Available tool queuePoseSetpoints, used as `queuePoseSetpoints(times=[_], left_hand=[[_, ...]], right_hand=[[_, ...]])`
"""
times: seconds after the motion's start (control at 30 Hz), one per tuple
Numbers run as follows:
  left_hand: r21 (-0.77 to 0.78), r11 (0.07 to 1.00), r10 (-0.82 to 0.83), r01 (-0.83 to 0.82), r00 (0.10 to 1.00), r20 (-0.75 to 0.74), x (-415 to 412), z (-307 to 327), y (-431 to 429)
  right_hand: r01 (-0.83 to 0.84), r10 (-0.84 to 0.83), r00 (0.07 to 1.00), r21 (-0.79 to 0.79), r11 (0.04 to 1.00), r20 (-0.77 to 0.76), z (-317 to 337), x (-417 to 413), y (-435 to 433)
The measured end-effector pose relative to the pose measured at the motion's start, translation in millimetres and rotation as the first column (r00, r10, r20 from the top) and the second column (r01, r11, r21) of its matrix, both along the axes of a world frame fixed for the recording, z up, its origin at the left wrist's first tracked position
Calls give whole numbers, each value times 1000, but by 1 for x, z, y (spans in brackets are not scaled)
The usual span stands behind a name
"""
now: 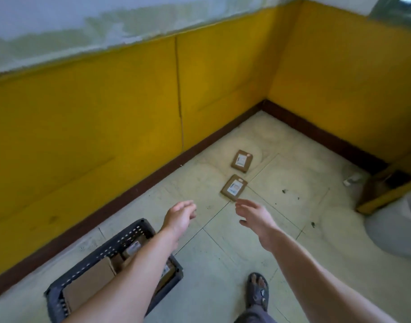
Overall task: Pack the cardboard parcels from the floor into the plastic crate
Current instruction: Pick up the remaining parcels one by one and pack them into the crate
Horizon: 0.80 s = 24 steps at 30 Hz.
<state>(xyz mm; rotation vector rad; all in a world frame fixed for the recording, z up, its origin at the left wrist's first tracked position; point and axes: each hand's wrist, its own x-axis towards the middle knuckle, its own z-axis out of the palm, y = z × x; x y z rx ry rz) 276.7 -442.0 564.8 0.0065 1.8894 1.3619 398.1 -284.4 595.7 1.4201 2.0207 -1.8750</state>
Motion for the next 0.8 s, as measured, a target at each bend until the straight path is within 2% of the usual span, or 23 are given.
queuePoseSetpoints(times=[0.2,0.33,0.57,0.8], left_hand=[[2,1000,25,-25,994,104,39,-7,157],[-27,998,63,-60,989,135,44,-12,223],[-92,982,183,-167,963,199,8,-48,298],[-143,933,360,-331,880,311,-85,-113,379]], right_hand=[[47,-43,998,-83,995,49,-18,56,156],[26,-18,996,-85,996,90,-23,53,238],[-61,79,987,-122,991,143,-49,-17,329],[-186,214,934,-122,975,285,-102,-136,427]])
